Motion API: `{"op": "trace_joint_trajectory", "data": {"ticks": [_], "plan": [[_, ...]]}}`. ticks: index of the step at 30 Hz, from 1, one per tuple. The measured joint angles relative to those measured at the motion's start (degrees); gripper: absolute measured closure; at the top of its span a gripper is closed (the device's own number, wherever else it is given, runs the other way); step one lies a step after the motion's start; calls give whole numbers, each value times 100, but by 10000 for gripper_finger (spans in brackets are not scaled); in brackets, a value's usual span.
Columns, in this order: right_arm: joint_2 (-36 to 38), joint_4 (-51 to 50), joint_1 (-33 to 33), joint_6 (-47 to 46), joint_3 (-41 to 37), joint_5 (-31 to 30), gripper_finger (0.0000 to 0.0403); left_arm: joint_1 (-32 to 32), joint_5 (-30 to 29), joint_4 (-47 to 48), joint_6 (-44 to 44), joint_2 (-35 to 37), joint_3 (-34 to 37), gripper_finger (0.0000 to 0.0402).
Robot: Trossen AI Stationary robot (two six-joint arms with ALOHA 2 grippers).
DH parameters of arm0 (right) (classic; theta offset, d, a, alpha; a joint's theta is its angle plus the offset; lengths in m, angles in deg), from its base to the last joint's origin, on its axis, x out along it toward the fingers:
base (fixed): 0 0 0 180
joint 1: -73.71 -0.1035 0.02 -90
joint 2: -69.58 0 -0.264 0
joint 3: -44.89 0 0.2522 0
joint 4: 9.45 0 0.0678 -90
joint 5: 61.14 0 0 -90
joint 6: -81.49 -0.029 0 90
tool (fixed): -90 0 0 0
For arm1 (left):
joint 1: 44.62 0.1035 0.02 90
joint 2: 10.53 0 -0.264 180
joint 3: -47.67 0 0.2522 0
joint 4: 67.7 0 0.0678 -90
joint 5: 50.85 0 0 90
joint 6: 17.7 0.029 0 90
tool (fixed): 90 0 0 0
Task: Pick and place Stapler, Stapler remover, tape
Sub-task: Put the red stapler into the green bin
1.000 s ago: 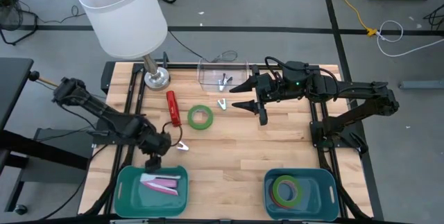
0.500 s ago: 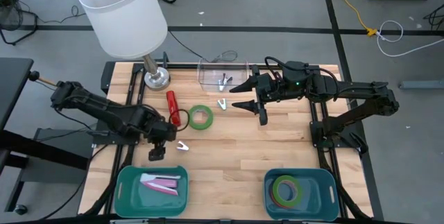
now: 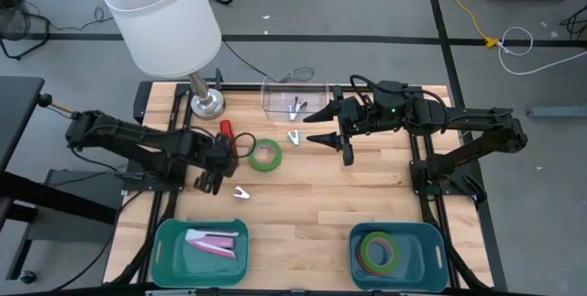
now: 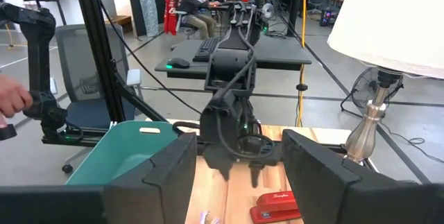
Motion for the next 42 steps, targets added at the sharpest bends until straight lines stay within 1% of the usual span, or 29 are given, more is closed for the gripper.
{"op": "trace_joint_trajectory", "data": {"ticks": [4,8,11,16,18,24,26,27,29,34,39,42], "plan": [[0,0,-2,0,0,0,192,264,-196,-109,776,0,0,97],[0,0,0,0,0,0,192,564,-200,-303,889,0,-2,97],[0,0,0,21,0,0,192,866,-215,-498,683,-2,-2,97],[0,0,0,52,0,0,192,1468,-287,-747,-248,-2,-2,97],[0,0,0,52,0,0,192,1684,-285,-745,-483,-2,-2,97],[0,0,0,50,0,0,192,2116,-284,-745,-566,-2,-2,97],[0,0,0,50,0,0,192,2235,-283,-751,-722,-2,-2,97],[0,0,0,52,0,0,192,2299,-285,-769,-892,-2,-2,97],[0,0,0,50,0,0,192,2435,-291,-826,-1523,-2,-2,97],[0,-2,0,50,0,0,192,2764,-285,-926,-3895,-2,-2,97],[0,-4,0,86,0,0,192,3043,-275,-905,-5996,-2,-2,97],[0,-7,0,103,0,0,192,3213,-115,-895,-6729,-3,-2,97]]}}
